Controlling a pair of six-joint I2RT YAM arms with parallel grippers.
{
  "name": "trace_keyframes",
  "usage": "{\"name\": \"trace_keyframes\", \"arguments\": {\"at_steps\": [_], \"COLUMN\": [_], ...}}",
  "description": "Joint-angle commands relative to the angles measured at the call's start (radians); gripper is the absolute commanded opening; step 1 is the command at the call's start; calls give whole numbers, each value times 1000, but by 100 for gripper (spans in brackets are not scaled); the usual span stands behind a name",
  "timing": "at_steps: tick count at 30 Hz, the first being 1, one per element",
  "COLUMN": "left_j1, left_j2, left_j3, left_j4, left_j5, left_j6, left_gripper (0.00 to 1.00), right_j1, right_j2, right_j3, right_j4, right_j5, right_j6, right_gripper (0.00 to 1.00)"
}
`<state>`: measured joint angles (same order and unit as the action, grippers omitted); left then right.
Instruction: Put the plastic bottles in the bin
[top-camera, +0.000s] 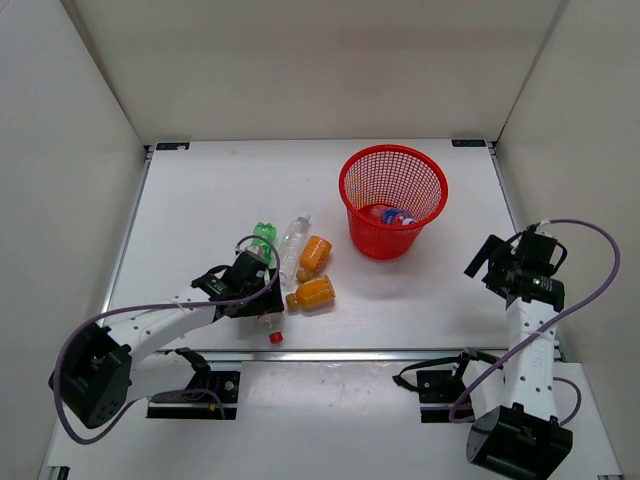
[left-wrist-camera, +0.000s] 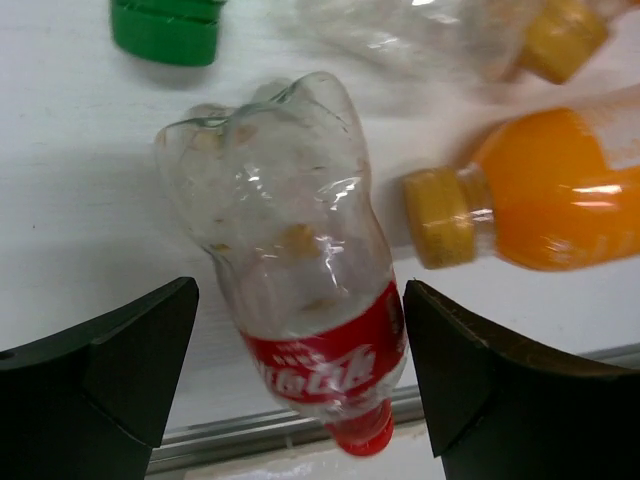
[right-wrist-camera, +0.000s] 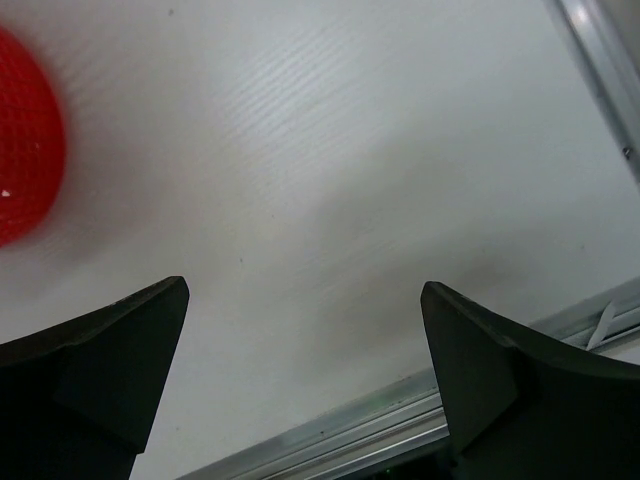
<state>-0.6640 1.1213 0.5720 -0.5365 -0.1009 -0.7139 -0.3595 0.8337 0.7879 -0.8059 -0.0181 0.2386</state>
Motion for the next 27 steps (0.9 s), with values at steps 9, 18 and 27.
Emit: {"name": "trace_keyframes", "arguments": {"at_steps": [9, 18, 27], "left_j1": [6, -23, -109], "left_j2": [-70, -108, 582], "left_j3": [4, 498, 1297], "left_j4": [-9, -125, 4], "left_j5": [-8, 58, 6], "left_j6": [5, 206, 372], "left_gripper": [48, 30, 32], "right_j1": [18, 5, 53], "right_j2": [-62, -68, -87], "right_j3": [-113, -144, -131], "right_j4": [117, 175, 188], "right_j5": [-55, -103, -115], "right_j6": [130, 126, 134], "right_gripper": [99, 99, 99]}}
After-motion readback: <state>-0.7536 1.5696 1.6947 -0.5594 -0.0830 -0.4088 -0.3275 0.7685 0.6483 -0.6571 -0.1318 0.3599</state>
